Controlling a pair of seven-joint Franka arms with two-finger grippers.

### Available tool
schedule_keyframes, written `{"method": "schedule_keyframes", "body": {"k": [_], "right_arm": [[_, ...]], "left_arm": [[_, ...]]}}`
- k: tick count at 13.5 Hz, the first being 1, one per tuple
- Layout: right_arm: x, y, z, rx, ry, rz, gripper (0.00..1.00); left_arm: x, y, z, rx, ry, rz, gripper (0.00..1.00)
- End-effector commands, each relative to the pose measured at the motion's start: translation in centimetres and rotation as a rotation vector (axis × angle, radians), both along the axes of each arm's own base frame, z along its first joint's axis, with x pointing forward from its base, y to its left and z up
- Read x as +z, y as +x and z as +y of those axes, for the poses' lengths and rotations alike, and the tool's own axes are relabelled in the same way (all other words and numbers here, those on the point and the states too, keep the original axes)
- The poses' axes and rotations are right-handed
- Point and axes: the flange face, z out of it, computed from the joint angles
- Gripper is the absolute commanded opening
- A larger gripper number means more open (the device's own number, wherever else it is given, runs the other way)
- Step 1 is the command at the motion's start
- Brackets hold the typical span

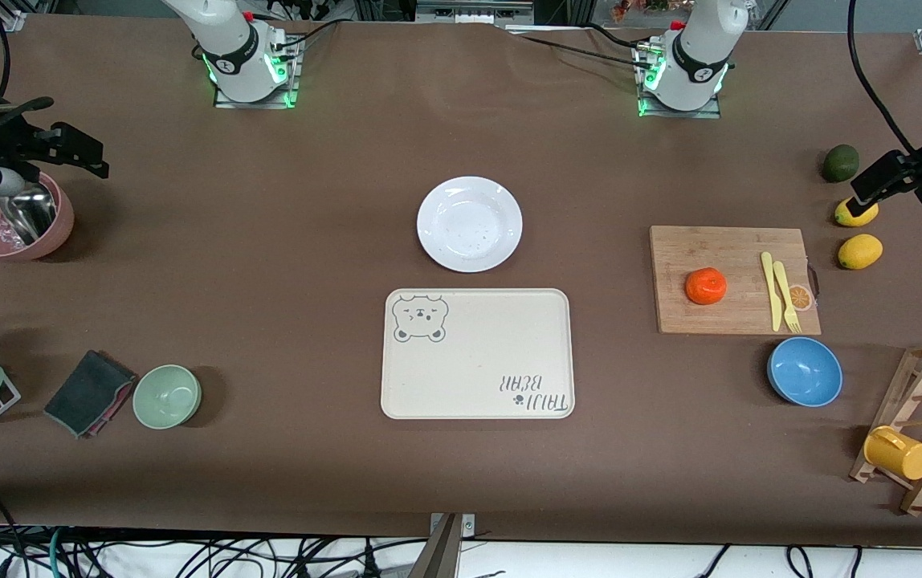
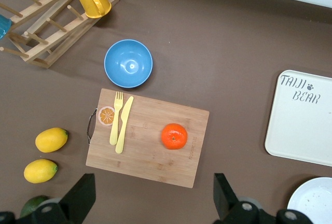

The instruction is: Place orange and plate with both arms

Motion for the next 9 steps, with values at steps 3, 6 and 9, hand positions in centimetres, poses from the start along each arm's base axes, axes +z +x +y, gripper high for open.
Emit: {"method": "schedule_keyframes", "body": {"k": [3, 6, 9], "right_arm": [[0.7, 0.0, -0.1, 0.0, 0.01, -0.012, 1.0], [0.7, 0.0, -0.1, 0.0, 0.004, -0.009, 1.0], [0.6, 0.0, 0.0, 0.001, 0.005, -0.006, 1.0]], "left_arm": [[0.4, 0.3, -0.2, 0.018, 0.019, 0.009, 1.0], [0.2, 0.2, -1.5, 0.087, 0.012, 0.022, 1.0], [0.1, 0.1, -1.7, 0.084, 0.014, 0.029, 1.0]]}}
